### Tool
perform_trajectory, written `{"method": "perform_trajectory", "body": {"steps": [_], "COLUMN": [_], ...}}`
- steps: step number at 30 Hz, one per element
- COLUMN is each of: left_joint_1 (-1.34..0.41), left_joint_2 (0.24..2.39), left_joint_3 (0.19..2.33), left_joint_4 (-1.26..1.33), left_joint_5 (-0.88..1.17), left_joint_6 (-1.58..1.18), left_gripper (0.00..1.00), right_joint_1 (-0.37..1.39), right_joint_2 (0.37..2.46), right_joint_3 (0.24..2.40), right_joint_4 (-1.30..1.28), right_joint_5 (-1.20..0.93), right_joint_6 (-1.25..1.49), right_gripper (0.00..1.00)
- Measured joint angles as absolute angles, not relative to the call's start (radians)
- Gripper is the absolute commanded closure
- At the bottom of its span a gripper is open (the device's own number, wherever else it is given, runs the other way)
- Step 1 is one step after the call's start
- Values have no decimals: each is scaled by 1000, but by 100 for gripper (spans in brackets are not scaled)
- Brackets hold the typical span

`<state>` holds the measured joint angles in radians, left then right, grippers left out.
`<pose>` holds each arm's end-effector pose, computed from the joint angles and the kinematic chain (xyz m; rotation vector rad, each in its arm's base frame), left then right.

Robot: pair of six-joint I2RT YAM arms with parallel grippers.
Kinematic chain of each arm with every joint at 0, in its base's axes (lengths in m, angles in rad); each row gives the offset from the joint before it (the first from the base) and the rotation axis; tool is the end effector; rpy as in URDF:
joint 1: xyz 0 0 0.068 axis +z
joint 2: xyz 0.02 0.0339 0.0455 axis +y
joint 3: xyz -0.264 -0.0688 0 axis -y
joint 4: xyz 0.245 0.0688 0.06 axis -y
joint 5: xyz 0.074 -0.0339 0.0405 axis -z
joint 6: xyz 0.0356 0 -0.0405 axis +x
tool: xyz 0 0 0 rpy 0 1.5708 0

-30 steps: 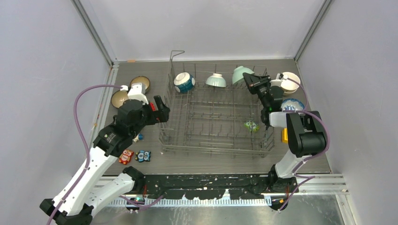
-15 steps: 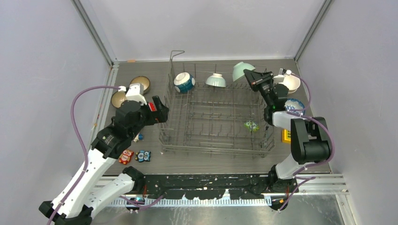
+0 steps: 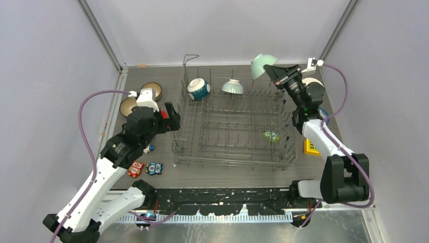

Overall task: Unload the bowls from the dish rack
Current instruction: Pick up the bowl from the dish rack, then adjust the dish rack at the center of the board.

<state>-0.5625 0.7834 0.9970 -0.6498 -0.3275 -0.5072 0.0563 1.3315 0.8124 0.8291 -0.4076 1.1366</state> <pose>0.1392 -0.0742 0.3649 -0.1544 1.9946 -0.3633 0.3002 0.0311 0.3331 0.3650 1.3496 1.2655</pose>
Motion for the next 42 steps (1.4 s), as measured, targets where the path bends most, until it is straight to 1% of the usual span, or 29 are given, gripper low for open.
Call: {"method": "perform_trajectory", "body": {"steps": [2,4,8,11,14,18,23,26,31,36,42], "left_joint_1": [-563,-563,-563,-563,-562,-563,-562,-562,-563,-562,-563], "left_joint_2": [807,828,866,893,905,904,897,910,950,980,1097], "left_joint_3": [1016,1040,1106,1160,1203,1246,1264,1275,1273,1274,1364], "left_joint_4": [-657,-658,-656,-651,-639,-618,-564,-551,-541,-545,-576], "left_joint_5": [-341,-349,-347,-339,-332,-332,-289,-236,-170,-109,33], "left_joint_6": [-503,-496,-490,-481,-461,-442,-443,-467,-514,-533,-556], "left_gripper": [0,0,0,0,0,0,0,0,0,0,0], "right_joint_1": [68,105,287,433,509,604,727,733,731,731,732], "right_joint_2": [1293,1248,1158,1090,1020,950,912,910,910,915,925], "right_joint_3": [846,897,1029,1105,1145,1173,1205,1222,1218,1203,1201], "right_joint_4": [756,627,319,150,13,-169,-365,-438,-482,-488,-505], "right_joint_5": [-425,-417,-367,-359,-333,-237,-130,-94,-39,-36,-60], "right_joint_6": [1091,998,743,578,442,277,123,79,46,30,-14], "right_gripper": [99,99,99,99,99,99,99,99,99,99,99]}}
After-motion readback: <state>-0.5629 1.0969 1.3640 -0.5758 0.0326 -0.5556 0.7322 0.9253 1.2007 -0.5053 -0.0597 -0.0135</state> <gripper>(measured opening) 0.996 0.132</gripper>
